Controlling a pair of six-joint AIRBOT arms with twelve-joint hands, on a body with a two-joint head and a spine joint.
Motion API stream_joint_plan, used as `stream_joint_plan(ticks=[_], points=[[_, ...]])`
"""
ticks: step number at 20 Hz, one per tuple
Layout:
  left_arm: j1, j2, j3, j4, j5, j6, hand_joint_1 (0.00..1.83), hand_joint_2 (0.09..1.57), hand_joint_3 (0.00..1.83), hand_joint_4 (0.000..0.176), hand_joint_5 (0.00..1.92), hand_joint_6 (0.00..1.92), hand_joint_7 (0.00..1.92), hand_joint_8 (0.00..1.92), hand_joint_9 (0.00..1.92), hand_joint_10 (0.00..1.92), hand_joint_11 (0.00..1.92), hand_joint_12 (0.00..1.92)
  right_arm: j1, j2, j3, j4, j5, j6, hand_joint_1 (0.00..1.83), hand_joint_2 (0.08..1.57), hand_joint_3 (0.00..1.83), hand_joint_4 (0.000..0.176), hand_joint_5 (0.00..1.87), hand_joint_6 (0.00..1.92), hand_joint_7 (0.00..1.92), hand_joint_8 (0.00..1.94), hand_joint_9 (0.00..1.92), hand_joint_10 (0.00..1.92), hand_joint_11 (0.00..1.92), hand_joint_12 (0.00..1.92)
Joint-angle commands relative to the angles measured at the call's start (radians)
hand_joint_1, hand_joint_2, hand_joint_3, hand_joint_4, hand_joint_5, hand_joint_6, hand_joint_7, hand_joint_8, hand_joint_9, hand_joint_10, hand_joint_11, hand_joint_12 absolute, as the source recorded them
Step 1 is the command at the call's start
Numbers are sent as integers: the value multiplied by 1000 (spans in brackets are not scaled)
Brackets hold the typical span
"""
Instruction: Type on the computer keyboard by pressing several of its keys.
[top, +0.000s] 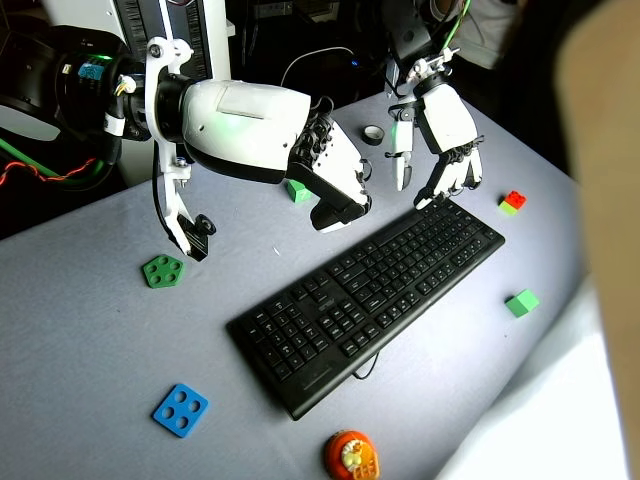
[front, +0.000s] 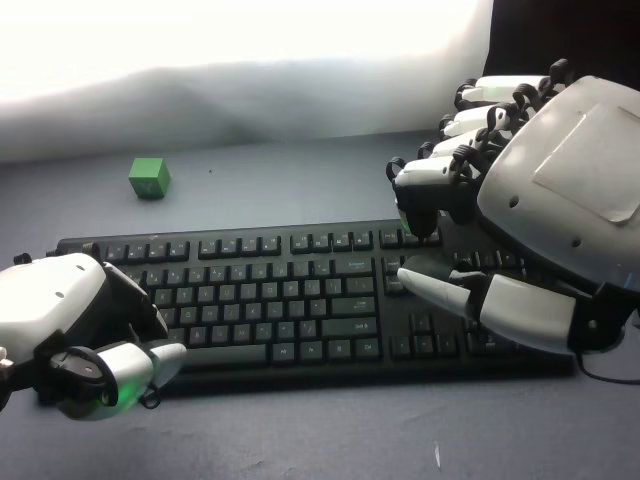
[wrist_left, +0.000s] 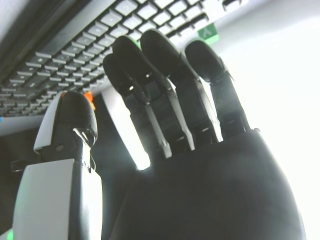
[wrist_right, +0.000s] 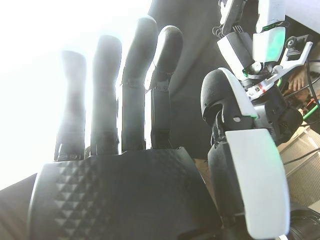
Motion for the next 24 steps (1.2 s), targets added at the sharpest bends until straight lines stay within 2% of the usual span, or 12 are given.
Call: stream_joint_plan(ticks=[1, 2, 4, 7, 10, 12, 14, 15, 19, 21, 22, 24], points=[[0, -1, -3, 59, -82, -6, 565, 1254, 204, 20, 2, 8, 79, 27, 71, 112, 0, 610, 15, 3, -6, -30, 118, -2, 340, 1274, 214, 0, 15, 61, 59, 67, 29, 156, 0, 482], [2, -6, -1, 85, -83, -15, 598, 1319, 41, 23, 0, 0, 84, 2, 99, 38, 0, 617, 15, 3, -6, -30, 118, -2, 320, 1367, 48, 0, 29, 23, 103, 14, 71, 104, 0, 534], [8, -14, 5, 110, -74, -40, 588, 1352, 16, 29, 0, 0, 88, 1, 112, 18, 0, 604, 15, 3, -6, -30, 118, -2, 329, 1393, 8, 0, 40, 8, 116, 1, 80, 53, 0, 395], [27, -15, 3, 111, -74, -39, 633, 1336, 1, 30, 0, 0, 89, 1, 106, 5, 0, 447, 15, 3, -6, -30, 119, -3, 366, 1384, 1, 0, 68, 8, 103, 9, 130, 45, 0, 619], [75, -15, -1, 144, -79, -68, 639, 1335, 0, 28, 0, 0, 74, 1, 120, 7, 0, 550, 16, 3, -6, -13, 120, -20, 375, 1380, 0, 0, 51, 4, 86, 1, 129, 33, 0, 685], [107, -21, -1, 175, -69, -89, 570, 1357, 9, 35, 0, 0, 42, 1, 102, 0, 0, 575, 43, -18, -7, 144, 102, -152, 414, 1365, 0, 0, 58, 7, 96, 4, 146, 34, 0, 659], [124, -47, 8, 201, -72, -90, 588, 1360, 7, 35, 0, 0, 64, 6, 120, 7, 0, 614, 94, -109, 19, 461, 112, -467, 382, 1369, 0, 0, 51, 2, 120, 5, 148, 26, 0, 646], [127, -67, 14, 213, -73, -90, 577, 1370, 8, 29, 0, 0, 69, 4, 130, 9, 0, 650, 116, -156, 36, 596, 156, -559, 343, 1384, 3, 0, 33, 1, 108, 2, 133, 16, 0, 580], [150, -143, 42, 224, -103, -93, 570, 1363, 2, 12, 7, 2, 76, 3, 141, 4, 0, 568, 115, -282, 55, 649, 304, -665, 323, 1385, 0, 0, 61, 9, 83, 0, 123, 4, 0, 467], [159, -170, 66, 224, -114, -99, 595, 1352, 0, 5, 14, 4, 75, 2, 167, 11, 0, 631, 100, -354, 60, 683, 387, -722, 358, 1368, 0, 0, 81, 11, 104, 3, 115, 3, 0, 542], [161, -177, 75, 224, -118, -100, 671, 1330, 0, 9, 31, 9, 87, 5, 176, 13, 0, 626, 98, -380, 62, 717, 414, -754, 363, 1367, 0, 0, 66, 4, 93, 1, 109, 1, 0, 572], [163, -184, 98, 224, -120, -100, 617, 1340, 0, 9, 1, 0, 62, 2, 156, 2, 0, 533, 96, -437, 69, 783, 454, -782, 341, 1374, 1, 0, 49, 1, 86, 2, 99, 3, 0, 514]])
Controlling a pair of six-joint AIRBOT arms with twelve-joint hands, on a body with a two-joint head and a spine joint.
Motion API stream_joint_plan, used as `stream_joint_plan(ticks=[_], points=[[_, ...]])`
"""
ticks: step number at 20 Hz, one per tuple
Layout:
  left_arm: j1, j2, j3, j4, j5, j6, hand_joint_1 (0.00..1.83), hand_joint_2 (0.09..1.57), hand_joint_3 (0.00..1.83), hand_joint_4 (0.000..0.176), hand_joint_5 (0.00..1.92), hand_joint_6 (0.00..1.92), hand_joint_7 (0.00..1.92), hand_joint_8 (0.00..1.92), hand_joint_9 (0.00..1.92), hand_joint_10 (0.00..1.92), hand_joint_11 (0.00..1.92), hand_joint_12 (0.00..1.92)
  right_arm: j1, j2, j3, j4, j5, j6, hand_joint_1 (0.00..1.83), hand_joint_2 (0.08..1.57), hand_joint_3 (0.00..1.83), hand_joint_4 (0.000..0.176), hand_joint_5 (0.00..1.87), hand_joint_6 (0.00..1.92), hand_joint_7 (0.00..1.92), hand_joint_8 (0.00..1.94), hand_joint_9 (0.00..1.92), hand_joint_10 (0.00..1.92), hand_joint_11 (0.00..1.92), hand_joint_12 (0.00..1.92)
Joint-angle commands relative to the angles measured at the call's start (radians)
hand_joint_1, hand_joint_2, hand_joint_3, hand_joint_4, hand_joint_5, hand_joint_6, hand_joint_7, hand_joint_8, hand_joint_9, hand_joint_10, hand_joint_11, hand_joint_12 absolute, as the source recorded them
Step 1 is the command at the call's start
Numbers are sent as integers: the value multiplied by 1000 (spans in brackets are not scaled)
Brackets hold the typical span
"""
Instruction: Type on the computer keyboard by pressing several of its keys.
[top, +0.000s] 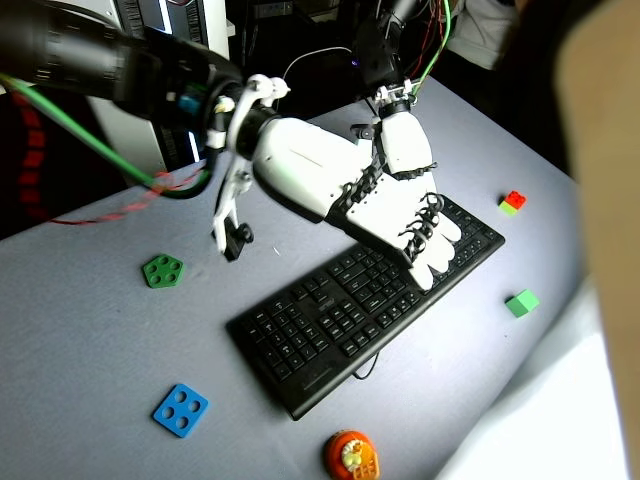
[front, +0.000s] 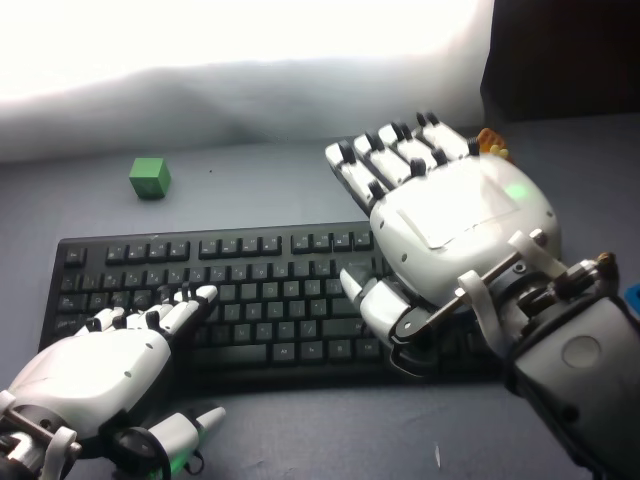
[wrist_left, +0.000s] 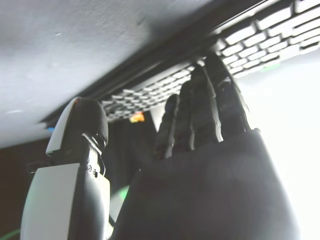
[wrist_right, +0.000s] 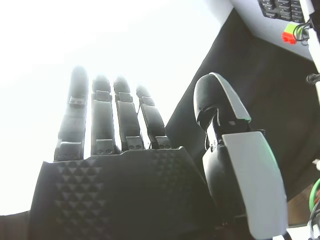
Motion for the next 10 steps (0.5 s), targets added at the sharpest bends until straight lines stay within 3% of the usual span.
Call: stream_joint_plan(ticks=[1, 4, 5, 9, 10], points=[[5, 1, 14, 28, -91, 0, 626, 1336, 0, 11, 0, 0, 67, 4, 150, 0, 0, 522, 22, -5, 4, -93, 62, 12, 332, 1373, 1, 0, 48, 0, 84, 1, 98, 4, 0, 531], [15, 1, 27, 29, -91, -12, 579, 1350, 4, 10, 0, 0, 48, 4, 130, 2, 0, 528, 48, -39, 29, 7, 20, 33, 321, 1367, 0, 0, 76, 10, 114, 8, 123, 12, 0, 596], [17, 3, 30, 29, -91, -17, 584, 1340, 0, 18, 21, 7, 57, 7, 131, 4, 0, 514, 53, -55, 46, 50, 7, 49, 257, 1388, 5, 0, 82, 10, 121, 5, 120, 8, 0, 532], [17, 2, 38, 29, -80, -16, 598, 1331, 0, 15, 82, 15, 85, 1, 150, 5, 0, 548, 53, -145, 122, 67, -6, 99, 299, 1364, 0, 0, 160, 23, 190, 9, 197, 25, 0, 630], [17, 1, 38, 29, -80, -15, 566, 1351, 4, 6, 138, 22, 121, 9, 155, 5, 0, 572, 50, -165, 134, 67, -9, 99, 311, 1348, 0, 0, 194, 29, 240, 15, 237, 34, 0, 775]])
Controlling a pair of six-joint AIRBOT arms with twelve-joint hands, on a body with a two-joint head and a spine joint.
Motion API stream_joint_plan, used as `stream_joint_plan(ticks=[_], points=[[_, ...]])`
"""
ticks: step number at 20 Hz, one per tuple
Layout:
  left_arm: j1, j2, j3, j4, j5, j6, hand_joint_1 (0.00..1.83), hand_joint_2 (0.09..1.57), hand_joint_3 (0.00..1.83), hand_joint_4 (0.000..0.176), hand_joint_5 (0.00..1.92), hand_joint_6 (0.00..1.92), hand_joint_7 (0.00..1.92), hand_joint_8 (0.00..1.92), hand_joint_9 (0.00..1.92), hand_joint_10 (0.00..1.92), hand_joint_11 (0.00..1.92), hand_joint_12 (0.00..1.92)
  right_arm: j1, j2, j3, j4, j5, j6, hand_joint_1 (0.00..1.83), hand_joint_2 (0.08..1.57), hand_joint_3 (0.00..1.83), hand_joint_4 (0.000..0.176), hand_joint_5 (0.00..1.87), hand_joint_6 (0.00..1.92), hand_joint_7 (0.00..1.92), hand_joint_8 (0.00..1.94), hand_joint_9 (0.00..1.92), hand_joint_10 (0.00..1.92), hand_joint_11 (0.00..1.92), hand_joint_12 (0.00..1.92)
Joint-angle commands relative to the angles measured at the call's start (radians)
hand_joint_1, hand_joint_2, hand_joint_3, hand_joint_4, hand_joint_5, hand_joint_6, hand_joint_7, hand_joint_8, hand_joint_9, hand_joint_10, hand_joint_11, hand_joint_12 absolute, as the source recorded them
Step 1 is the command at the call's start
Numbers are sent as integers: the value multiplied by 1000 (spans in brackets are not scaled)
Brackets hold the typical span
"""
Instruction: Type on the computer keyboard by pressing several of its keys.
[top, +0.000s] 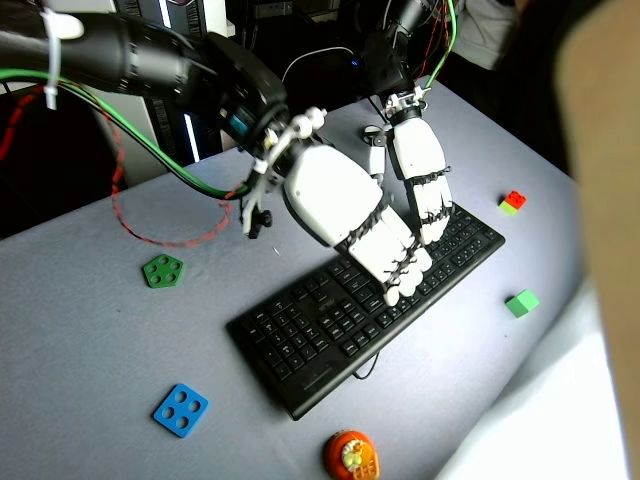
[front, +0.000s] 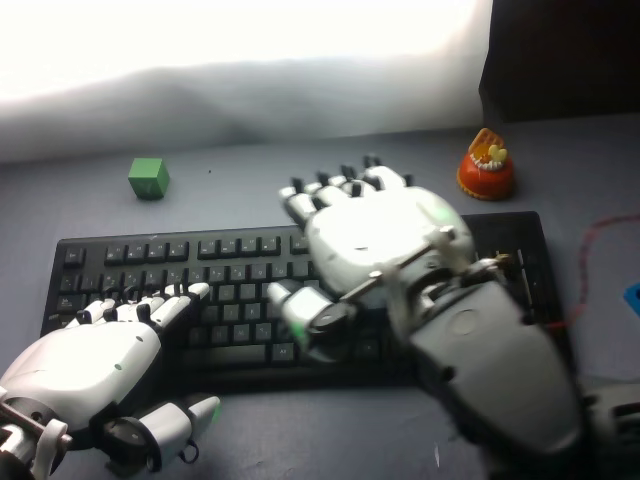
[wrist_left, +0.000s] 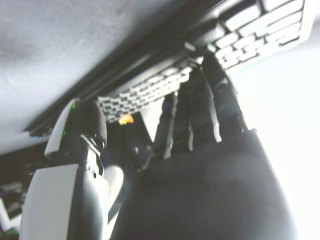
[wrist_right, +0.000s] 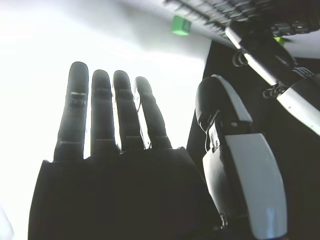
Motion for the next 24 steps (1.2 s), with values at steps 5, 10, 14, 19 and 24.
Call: stream_joint_plan(ticks=[5, 10, 14, 19, 24], points=[[6, 3, 12, 13, -74, 3, 630, 1343, 1, 0, 345, 31, 296, 13, 277, 24, 0, 919, -8, -86, 30, -83, 31, 32, 306, 1336, 0, 0, 387, 78, 476, 47, 443, 121, 0, 1161], [9, 5, 8, 27, -74, 0, 654, 1320, 0, 6, 391, 30, 376, 18, 344, 33, 0, 1048, -31, -180, 120, -79, 34, 52, 352, 1331, 0, 0, 398, 289, 569, 17, 262, 698, 0, 1313], [9, 8, 5, 27, -73, -4, 620, 1343, 7, 0, 351, 7, 352, 9, 390, 39, 0, 1110, -38, -210, 164, -60, 7, 67, 391, 1302, 0, 0, 374, 474, 619, 30, 272, 785, 0, 1404], [10, 15, 4, 27, -68, -4, 579, 1389, 17, 7, 138, 0, 410, 19, 407, 31, 0, 1093, -40, -235, 206, -38, -15, 70, 335, 1309, 0, 0, 379, 350, 648, 47, 210, 914, 0, 1515], [13, 22, 4, 27, -68, -4, 653, 1370, 0, 0, 740, 138, 517, 17, 353, 4, 0, 890, -36, -234, 205, -38, -10, 67, 351, 1291, 0, 0, 798, 479, 614, 9, 185, 536, 0, 1231]])
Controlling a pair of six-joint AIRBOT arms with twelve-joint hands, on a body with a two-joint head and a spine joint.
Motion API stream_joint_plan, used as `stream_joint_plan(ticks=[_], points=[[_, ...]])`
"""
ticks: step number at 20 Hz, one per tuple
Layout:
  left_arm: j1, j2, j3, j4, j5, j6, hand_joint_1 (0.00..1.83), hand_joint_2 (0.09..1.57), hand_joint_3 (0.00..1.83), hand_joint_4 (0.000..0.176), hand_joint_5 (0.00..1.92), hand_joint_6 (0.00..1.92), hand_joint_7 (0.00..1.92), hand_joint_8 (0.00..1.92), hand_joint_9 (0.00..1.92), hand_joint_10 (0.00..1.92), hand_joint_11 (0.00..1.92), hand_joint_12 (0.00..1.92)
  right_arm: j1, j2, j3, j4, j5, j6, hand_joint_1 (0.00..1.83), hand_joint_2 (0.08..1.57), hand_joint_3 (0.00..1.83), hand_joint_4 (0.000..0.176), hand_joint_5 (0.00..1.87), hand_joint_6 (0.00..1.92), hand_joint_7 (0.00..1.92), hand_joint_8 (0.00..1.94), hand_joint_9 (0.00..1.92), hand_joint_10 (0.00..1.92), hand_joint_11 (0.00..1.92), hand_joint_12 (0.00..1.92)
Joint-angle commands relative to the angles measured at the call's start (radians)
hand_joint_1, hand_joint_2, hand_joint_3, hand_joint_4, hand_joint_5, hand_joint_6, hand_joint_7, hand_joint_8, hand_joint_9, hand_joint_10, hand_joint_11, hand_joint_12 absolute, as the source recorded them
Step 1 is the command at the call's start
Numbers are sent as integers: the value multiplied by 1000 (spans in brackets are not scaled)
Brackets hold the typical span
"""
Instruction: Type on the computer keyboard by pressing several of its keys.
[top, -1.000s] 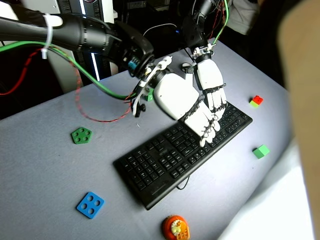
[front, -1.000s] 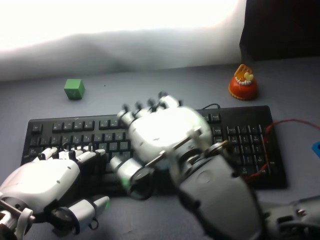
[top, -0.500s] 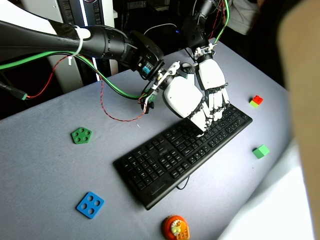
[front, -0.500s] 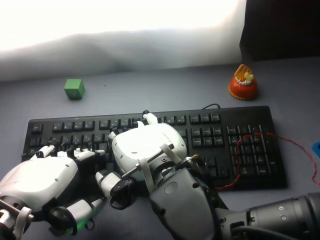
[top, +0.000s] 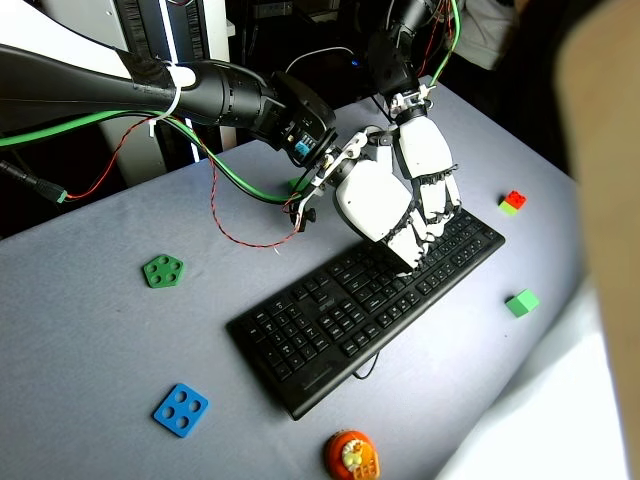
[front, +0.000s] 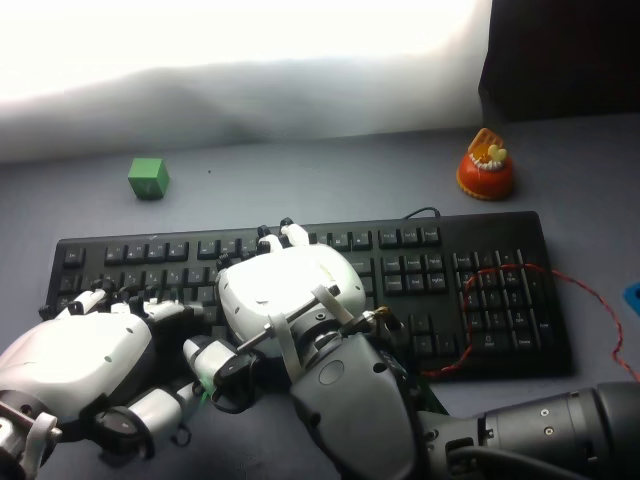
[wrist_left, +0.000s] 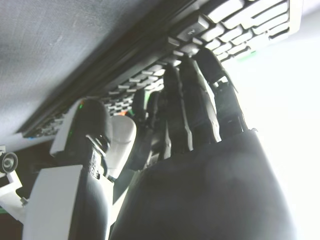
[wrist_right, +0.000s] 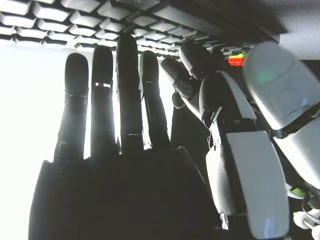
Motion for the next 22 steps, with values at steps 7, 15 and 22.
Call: stream_joint_plan(ticks=[7, 15, 22], points=[[5, 13, -2, 12, -55, 3, 612, 1403, 10, 0, 173, 41, 475, 3, 450, 22, 0, 1068, 3, 5, 4, -51, 21, -4, 159, 1347, 0, 0, 475, 87, 613, 0, 531, 299, 28, 1552], [2, 17, -1, 12, -57, 3, 619, 1440, 5, 18, 89, 1, 599, 12, 560, 59, 0, 1008, 8, 5, 4, -51, 16, -5, 281, 1323, 1, 0, 365, 254, 909, 21, 799, 353, 58, 1383], [-1, 17, -1, 12, -58, 3, 633, 1407, 0, 0, 649, 85, 513, 10, 390, 2, 0, 1135, 9, 9, 3, -51, 10, -5, 314, 1295, 0, 0, 690, 666, 585, 12, 306, 429, 0, 1046]])
